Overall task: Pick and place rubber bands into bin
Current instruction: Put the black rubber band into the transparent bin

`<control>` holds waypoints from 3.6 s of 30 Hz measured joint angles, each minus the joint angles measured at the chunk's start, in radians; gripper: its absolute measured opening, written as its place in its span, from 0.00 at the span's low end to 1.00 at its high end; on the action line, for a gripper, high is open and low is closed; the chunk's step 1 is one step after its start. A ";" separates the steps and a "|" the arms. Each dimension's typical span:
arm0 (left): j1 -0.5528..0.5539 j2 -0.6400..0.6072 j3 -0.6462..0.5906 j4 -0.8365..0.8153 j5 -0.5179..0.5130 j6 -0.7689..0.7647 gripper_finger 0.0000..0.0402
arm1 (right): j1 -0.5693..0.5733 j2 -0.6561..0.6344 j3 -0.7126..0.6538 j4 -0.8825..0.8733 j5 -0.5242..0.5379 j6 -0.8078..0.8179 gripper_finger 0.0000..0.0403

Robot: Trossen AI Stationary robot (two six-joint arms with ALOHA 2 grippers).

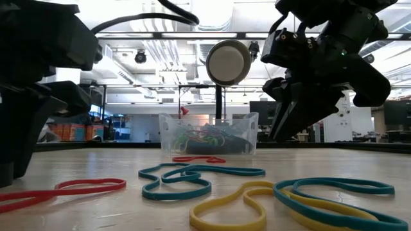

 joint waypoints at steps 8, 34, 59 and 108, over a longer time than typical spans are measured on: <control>0.000 0.000 0.000 -0.026 -0.025 0.006 0.09 | 0.000 0.000 0.000 0.001 0.000 -0.003 0.17; 0.092 -0.195 0.026 -0.135 -0.773 0.265 0.00 | 0.000 0.000 -0.002 0.002 0.001 0.005 0.17; 0.504 -0.340 0.055 0.465 -0.693 1.048 0.00 | 0.000 0.000 -0.001 0.024 0.003 -0.003 0.17; 0.735 -0.119 0.092 0.371 -0.221 0.890 0.00 | 0.000 0.000 -0.013 0.023 0.002 -0.010 0.17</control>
